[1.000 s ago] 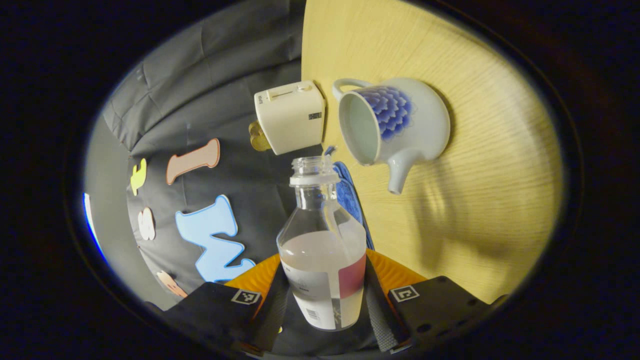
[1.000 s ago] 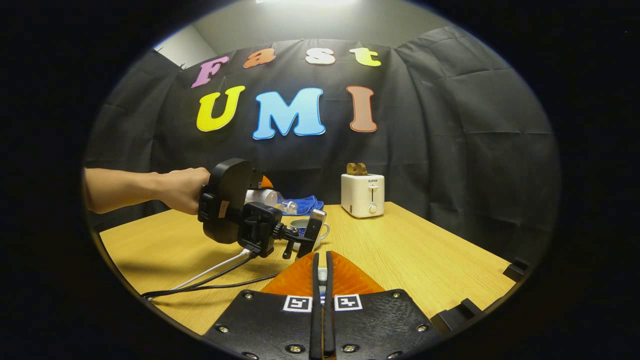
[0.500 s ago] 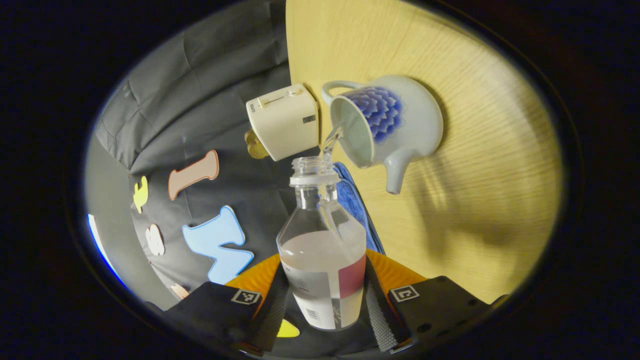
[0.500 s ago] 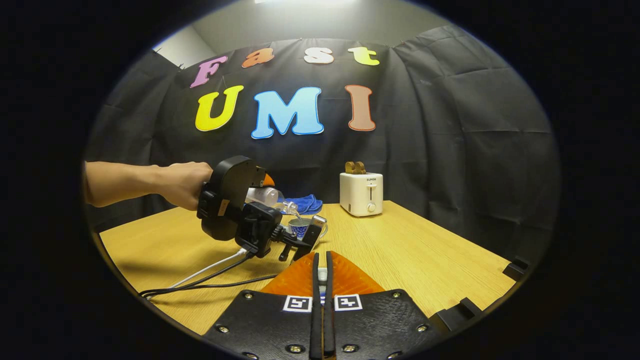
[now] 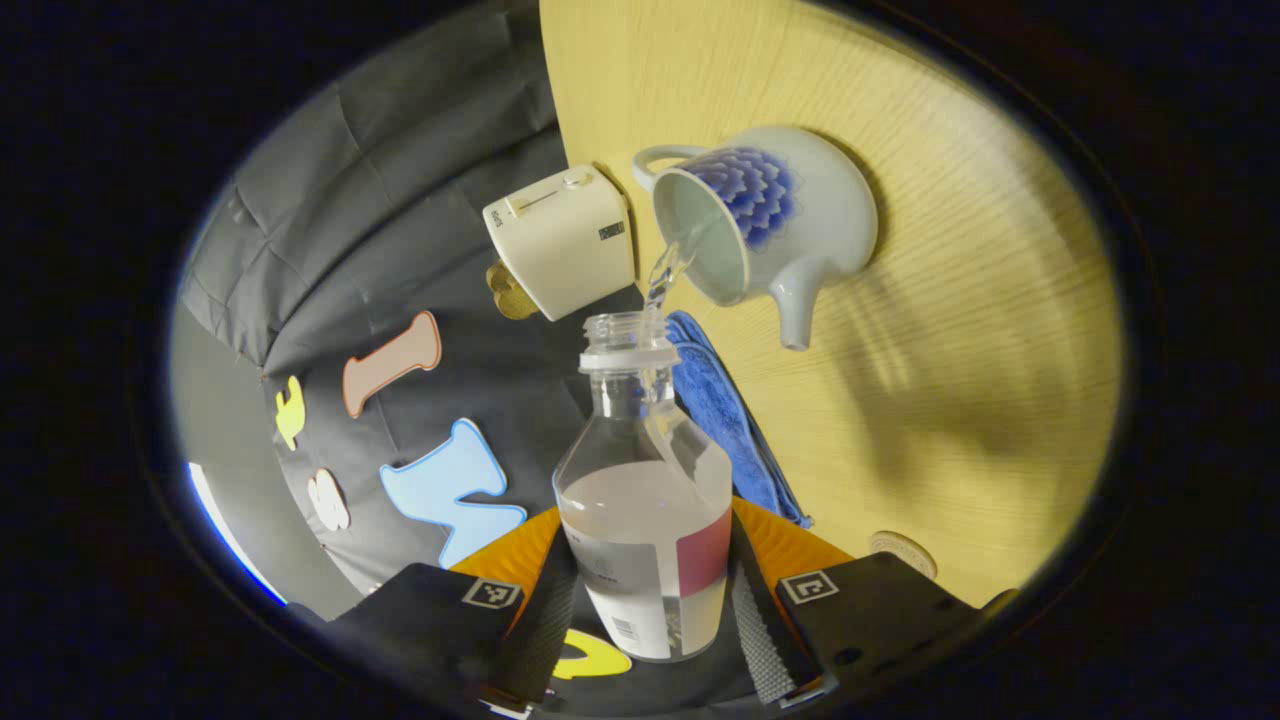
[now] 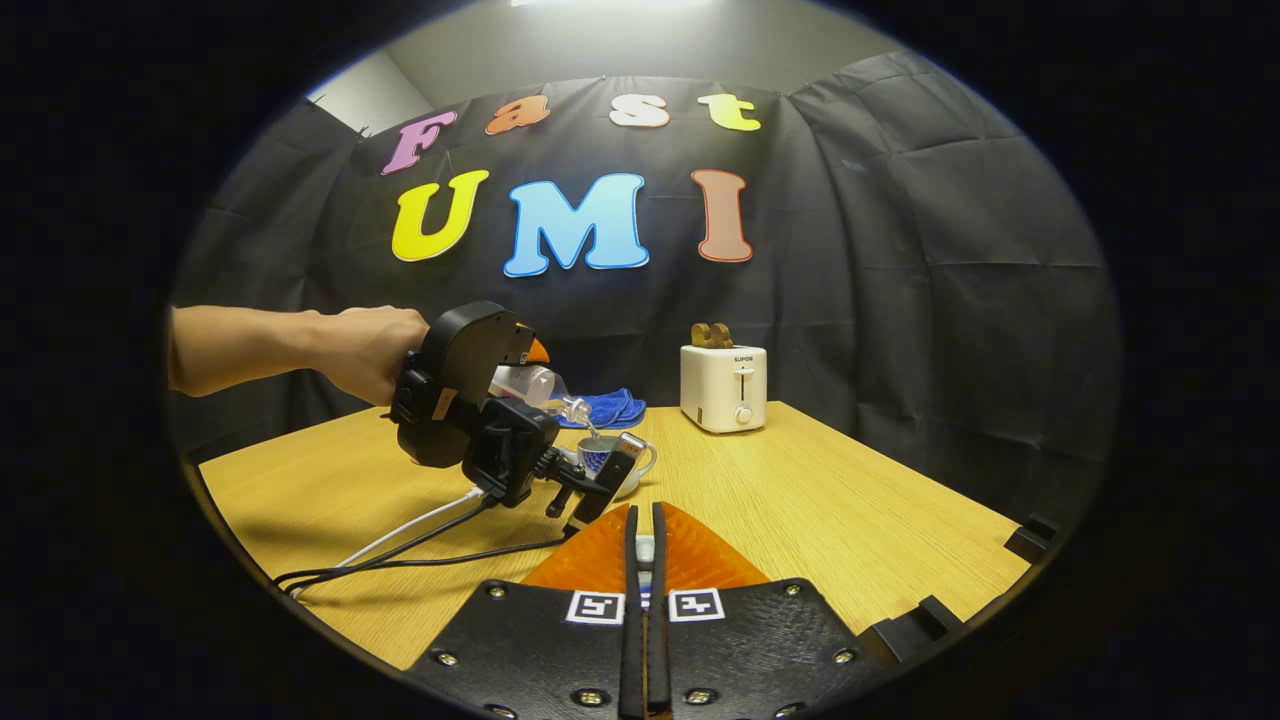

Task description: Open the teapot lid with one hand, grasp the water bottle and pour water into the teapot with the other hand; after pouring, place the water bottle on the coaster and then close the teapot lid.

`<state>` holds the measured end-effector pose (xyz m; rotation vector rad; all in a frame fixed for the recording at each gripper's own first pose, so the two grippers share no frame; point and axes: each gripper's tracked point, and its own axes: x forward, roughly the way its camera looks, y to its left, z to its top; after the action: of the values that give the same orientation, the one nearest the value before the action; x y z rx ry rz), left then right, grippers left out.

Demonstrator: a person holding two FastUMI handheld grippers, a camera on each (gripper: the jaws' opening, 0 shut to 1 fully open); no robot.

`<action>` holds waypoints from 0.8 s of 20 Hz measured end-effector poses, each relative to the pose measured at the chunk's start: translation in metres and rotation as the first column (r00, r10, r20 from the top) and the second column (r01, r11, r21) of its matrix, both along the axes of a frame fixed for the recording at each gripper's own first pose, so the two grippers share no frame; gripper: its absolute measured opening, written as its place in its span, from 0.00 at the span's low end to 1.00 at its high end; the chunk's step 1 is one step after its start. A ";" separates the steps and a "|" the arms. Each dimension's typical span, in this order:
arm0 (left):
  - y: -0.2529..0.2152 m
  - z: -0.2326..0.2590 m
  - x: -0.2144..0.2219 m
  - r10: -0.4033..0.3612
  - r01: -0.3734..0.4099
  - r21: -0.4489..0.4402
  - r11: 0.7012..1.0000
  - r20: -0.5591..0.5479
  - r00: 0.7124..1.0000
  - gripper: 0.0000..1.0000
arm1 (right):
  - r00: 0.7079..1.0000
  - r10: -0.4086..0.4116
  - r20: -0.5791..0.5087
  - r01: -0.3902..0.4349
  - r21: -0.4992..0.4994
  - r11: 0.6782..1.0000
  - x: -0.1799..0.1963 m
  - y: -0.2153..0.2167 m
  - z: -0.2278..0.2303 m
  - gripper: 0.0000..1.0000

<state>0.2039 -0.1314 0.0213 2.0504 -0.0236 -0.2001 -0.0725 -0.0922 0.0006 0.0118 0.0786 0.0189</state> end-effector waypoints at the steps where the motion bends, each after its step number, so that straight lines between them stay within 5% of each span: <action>1: 0.001 0.001 -0.002 0.001 -0.001 0.006 1.000 0.003 1.000 0.87 | 1.000 0.001 -0.002 -0.001 0.004 1.000 0.000 0.000 0.000 0.02; 16: -0.014 0.016 -0.005 -0.044 0.039 0.106 0.994 0.045 0.998 0.87 | 1.000 -0.001 -0.011 0.001 0.001 1.000 0.001 -0.001 -0.003 0.02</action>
<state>0.1989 -0.1453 0.0375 2.1605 -0.0871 -0.1821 -0.0716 -0.0936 -0.0027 0.0133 0.0897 0.0183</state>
